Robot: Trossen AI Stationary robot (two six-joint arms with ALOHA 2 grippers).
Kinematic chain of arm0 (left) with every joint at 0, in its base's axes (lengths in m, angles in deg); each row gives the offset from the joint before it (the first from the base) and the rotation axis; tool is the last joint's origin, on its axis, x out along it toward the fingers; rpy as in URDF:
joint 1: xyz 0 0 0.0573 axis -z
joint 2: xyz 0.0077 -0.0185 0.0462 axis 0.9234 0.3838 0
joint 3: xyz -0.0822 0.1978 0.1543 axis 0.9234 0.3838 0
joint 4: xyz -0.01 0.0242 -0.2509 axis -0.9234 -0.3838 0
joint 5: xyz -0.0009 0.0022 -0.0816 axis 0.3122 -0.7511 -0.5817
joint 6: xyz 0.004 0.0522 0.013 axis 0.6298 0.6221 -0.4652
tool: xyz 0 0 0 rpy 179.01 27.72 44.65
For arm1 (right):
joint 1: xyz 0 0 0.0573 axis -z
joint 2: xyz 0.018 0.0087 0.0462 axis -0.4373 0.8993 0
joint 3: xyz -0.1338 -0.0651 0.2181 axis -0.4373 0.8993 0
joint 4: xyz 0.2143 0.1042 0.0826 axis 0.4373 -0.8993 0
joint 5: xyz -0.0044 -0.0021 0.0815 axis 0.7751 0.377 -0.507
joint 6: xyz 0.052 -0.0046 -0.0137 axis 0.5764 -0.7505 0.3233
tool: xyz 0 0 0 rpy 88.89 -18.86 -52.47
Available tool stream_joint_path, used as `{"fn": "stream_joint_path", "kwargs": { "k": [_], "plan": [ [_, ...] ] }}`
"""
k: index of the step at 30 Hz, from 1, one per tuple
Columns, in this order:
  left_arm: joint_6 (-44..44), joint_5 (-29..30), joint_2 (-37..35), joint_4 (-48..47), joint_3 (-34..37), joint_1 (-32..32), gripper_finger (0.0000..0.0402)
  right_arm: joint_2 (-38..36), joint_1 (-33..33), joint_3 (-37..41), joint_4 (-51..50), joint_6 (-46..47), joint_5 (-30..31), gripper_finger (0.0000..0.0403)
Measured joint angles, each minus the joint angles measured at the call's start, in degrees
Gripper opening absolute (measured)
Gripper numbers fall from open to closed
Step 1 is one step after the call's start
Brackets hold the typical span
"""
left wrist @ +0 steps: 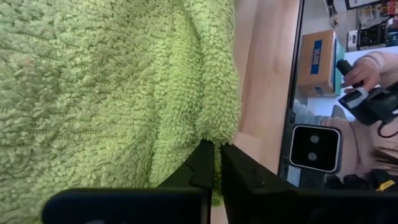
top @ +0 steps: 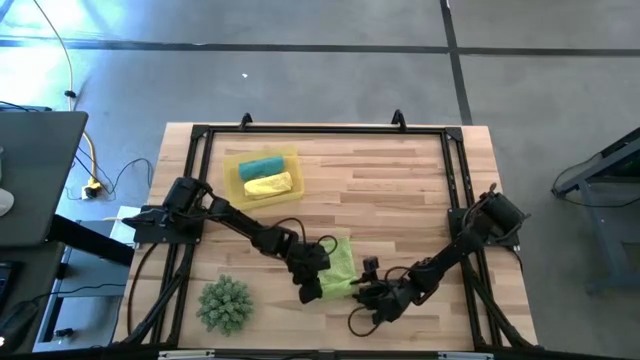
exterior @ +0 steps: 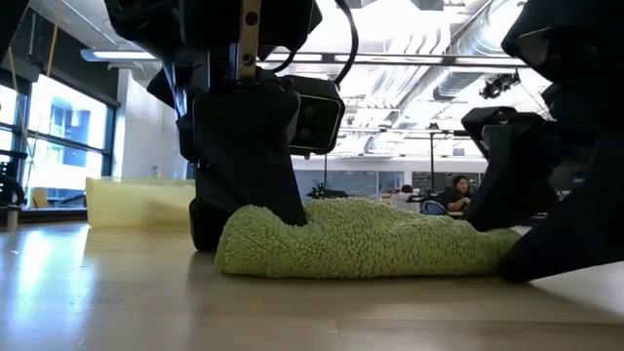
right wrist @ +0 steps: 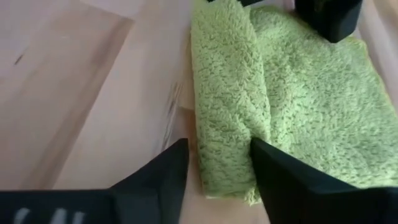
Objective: Roll microfiber towels into tight, uniform cylinder then place into a basket
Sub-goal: Roll the green microfiber towel
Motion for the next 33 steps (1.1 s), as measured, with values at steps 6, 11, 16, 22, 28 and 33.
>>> {"fn": "stream_joint_path", "kwargs": {
  "k": [6, 11, 16, 22, 28, 33],
  "plan": [
    [-0.8, -2.7, -1.1, 1.5, 0.4, 0.0, 0.003, 0.1, 0.3, -0.1, -1.8, 4.4, -0.8, 0.0076],
    [0.4, -2.8, -1.2, 1.4, 0.4, 0.3, 0.005, 0.1, 0.7, 0.0, -3.0, 9.3, -0.5, 0.001],
    [7.3, -3.9, -2.0, -0.8, 0.5, 0.0, 0.0077, -0.1, 2.8, 0.0, -3.2, 17.4, -9.4, 0.0007],
    [18.6, -1.5, -6.3, -12.6, 0.7, -0.5, 0.01, -0.3, 6.6, 0.0, 0.5, 22.8, -22.8, 0.0003],
    [27.7, 9.0, -11.8, -16.3, 0.7, 3.1, 0.01, -0.8, 11.7, 0.2, 1.7, 31.7, -34.5, 0.0002],
    [36.6, 20.5, -14.2, -15.7, 0.6, 8.7, 0.01, -0.8, 14.3, 0.2, 1.9, 38.8, -40.2, 0.0001]
  ]
}}
